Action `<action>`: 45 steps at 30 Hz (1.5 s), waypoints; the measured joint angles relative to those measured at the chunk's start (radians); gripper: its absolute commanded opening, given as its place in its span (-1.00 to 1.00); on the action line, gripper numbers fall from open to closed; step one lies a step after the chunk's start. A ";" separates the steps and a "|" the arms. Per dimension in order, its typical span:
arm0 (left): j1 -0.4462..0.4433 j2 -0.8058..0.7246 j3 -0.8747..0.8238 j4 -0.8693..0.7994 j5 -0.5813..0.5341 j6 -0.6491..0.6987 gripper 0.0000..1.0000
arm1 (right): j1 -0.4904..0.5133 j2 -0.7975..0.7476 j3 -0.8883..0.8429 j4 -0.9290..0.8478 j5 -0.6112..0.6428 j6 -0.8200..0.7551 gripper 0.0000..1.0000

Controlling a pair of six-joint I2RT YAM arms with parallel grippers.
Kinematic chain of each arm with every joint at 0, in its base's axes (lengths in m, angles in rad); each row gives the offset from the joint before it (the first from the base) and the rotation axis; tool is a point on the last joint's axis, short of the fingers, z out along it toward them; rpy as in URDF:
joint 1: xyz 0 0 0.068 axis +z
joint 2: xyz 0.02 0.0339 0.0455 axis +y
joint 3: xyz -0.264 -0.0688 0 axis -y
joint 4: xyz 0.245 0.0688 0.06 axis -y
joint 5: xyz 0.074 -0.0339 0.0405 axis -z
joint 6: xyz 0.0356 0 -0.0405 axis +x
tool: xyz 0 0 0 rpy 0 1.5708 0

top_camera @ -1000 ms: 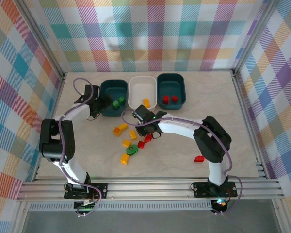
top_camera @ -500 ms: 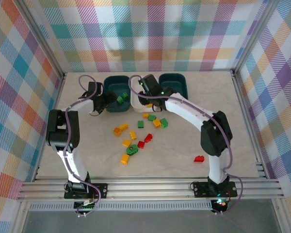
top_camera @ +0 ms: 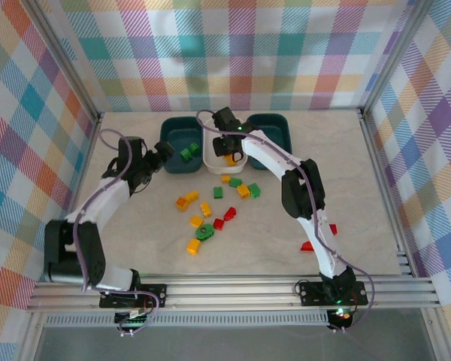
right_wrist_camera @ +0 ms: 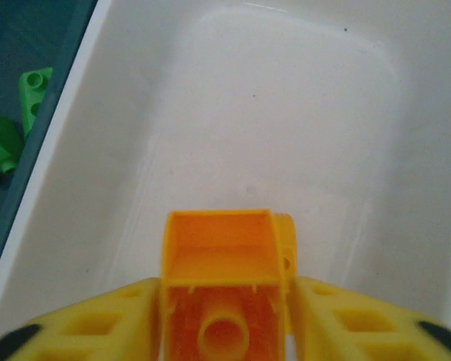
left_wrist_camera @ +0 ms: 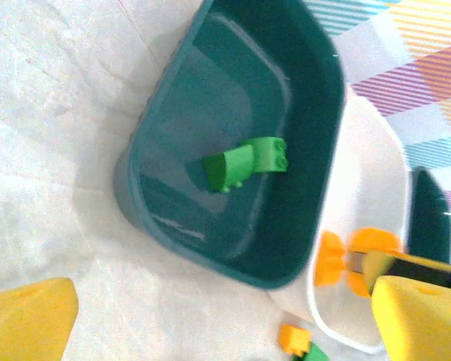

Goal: Sort the legos into containers by color

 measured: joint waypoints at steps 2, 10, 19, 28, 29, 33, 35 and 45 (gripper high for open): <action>-0.009 -0.070 -0.058 -0.011 0.013 -0.014 1.00 | 0.000 -0.008 0.008 -0.017 0.000 0.000 0.10; -0.119 -0.262 -0.130 -0.133 0.045 -0.028 1.00 | 0.000 -0.312 -0.311 -0.012 0.060 0.027 0.46; -0.448 -0.234 -0.150 -0.125 0.058 -0.021 1.00 | -0.269 -1.007 -1.081 -0.003 0.112 0.279 0.71; -0.523 -0.044 -0.148 -0.055 0.079 -0.021 1.00 | -0.533 -1.062 -1.355 -0.043 -0.035 0.512 0.73; -0.523 -0.037 -0.147 -0.052 0.081 -0.020 1.00 | -0.535 -1.062 -1.360 -0.048 -0.041 0.529 0.73; -0.523 -0.024 -0.133 -0.055 0.084 -0.007 1.00 | -0.539 -1.075 -1.416 -0.068 -0.051 0.625 0.76; -0.523 -0.024 -0.114 -0.067 0.083 0.006 1.00 | -0.542 -1.099 -1.452 -0.085 -0.056 0.669 0.77; -0.523 -0.024 -0.068 -0.118 0.038 0.033 1.00 | -0.584 -1.114 -1.527 -0.077 -0.077 0.823 0.81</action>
